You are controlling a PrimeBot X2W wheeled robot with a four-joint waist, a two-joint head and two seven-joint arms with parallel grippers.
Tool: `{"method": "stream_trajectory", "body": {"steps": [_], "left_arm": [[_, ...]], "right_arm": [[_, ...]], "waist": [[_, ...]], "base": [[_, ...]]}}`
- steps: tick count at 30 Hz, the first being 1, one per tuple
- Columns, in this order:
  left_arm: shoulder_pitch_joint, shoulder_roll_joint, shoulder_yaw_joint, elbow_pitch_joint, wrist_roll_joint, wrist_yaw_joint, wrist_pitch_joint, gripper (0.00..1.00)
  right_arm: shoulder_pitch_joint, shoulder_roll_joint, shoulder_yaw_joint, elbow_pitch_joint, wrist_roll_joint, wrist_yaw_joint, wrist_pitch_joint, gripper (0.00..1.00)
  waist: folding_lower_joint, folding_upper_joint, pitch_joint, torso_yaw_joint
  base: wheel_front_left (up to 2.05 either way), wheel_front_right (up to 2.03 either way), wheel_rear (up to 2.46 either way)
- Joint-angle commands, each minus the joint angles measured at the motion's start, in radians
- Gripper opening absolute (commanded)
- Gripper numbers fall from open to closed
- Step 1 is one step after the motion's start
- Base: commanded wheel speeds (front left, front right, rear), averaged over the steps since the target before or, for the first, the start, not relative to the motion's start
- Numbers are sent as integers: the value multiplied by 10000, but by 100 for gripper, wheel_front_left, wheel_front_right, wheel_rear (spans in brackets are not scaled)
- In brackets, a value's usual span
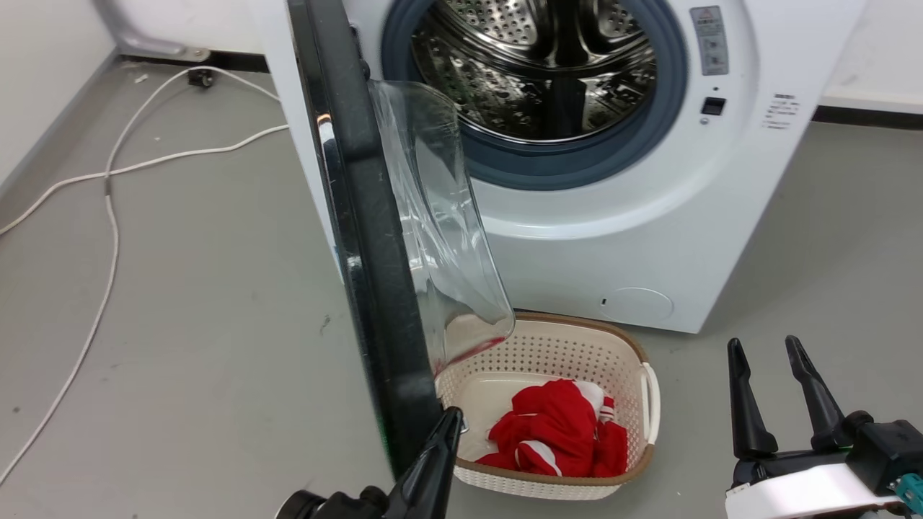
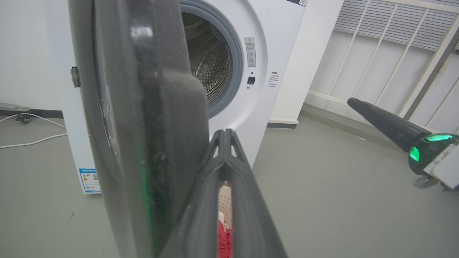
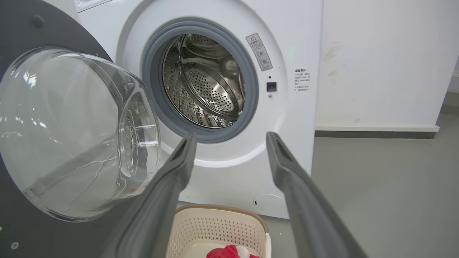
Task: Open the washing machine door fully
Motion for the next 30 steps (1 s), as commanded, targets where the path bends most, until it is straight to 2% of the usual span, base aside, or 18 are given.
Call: {"method": "stream_trajectory", "body": {"steps": [1, 7, 15, 18, 22, 26, 27, 30], "left_arm": [[142, 150, 334, -14, 14, 250, -10, 0], [578, 204, 483, -297, 49, 461, -17, 0], [469, 554, 1622, -190, -149, 853, -17, 0], [240, 743, 2403, -128, -283, 1044, -18, 0], [-167, 935, 3580, 144, -681, 1079, -18, 0], [-782, 1358, 4639, 646, -993, 966, -18, 0], [-1305, 1752, 5409, 1307, -1270, 818, -19, 0], [-1811, 2081, 6140, 1970, -1449, 618, -19, 0]], "right_arm": [[-2, 22, 36, -66, -34, -7, 12, 100], [48, 22, 57, -132, 5, -7, 84, 100], [-59, 22, 129, -229, -201, -7, 185, 100], [-154, 20, 149, -347, -333, -7, 254, 100], [-294, 20, 192, -567, -419, -7, 356, 100], [-388, 22, 158, -758, -445, -7, 543, 100], [-480, 20, 219, -978, -465, -7, 679, 100], [-564, 20, 238, -1194, -482, -7, 798, 100]], "waist": [[0, 0, -21, 322], [0, 0, -34, 811], [0, 0, 117, 1136], [0, 0, 222, 1124], [0, 0, 460, 1055], [0, 0, 671, 999], [0, 0, 825, 877], [0, 0, 977, 756]], "base": [[0, 0, 0], [0, 0, 0], [0, 0, 0], [0, 0, 0], [0, 0, 0], [0, 0, 0], [0, 0, 0], [0, 0, 0]]}}
